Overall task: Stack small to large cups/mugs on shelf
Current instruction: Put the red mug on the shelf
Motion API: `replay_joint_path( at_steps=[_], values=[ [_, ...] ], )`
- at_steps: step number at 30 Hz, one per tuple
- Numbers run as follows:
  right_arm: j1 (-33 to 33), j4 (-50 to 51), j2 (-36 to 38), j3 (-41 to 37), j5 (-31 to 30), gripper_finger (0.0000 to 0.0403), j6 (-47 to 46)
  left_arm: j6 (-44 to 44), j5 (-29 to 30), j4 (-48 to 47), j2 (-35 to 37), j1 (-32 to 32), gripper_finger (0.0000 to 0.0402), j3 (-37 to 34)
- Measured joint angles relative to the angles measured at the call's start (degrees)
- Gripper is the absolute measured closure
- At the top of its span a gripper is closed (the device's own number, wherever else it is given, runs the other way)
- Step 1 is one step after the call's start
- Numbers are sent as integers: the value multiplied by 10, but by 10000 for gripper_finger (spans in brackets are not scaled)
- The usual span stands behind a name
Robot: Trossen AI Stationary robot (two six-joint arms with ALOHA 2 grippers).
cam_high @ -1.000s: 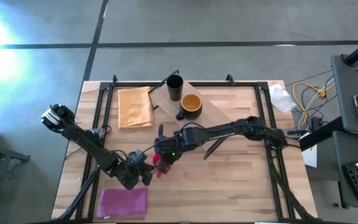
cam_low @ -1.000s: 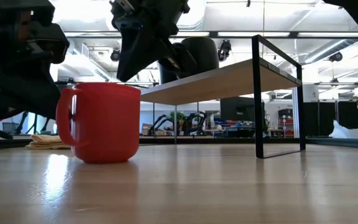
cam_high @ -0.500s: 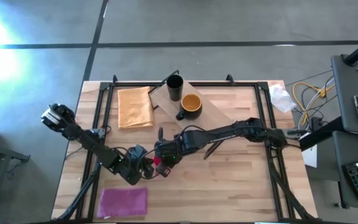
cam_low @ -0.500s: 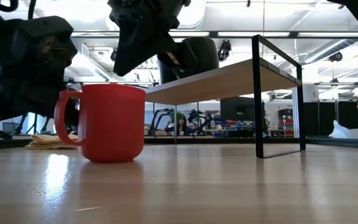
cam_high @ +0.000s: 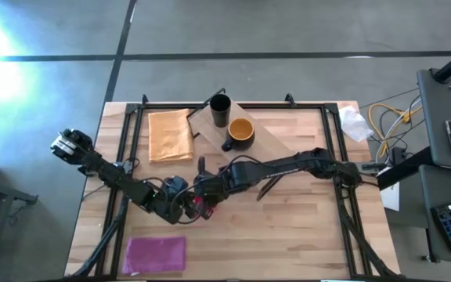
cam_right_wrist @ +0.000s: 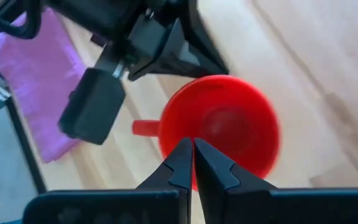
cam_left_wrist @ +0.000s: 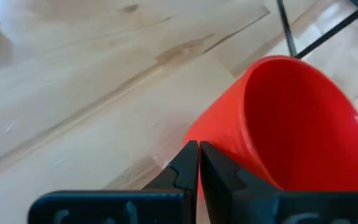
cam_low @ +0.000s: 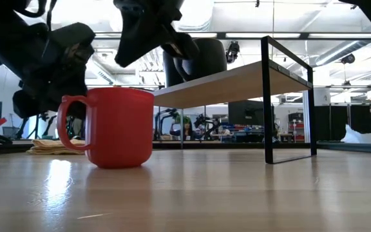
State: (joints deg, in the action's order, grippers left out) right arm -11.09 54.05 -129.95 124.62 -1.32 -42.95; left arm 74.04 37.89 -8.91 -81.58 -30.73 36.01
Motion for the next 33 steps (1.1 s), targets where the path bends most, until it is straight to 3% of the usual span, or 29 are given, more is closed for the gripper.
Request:
replay_joint_path(
  at_steps=[15, 33],
  values=[
    [2, 75, 0, 102, -95, 394, 34, -78, -16, 65, 0, 22, 402, 0],
    [2, 72, 58, 104, -198, 394, 69, -162, -41, 113, 4, 37, 402, 0]
  ],
)
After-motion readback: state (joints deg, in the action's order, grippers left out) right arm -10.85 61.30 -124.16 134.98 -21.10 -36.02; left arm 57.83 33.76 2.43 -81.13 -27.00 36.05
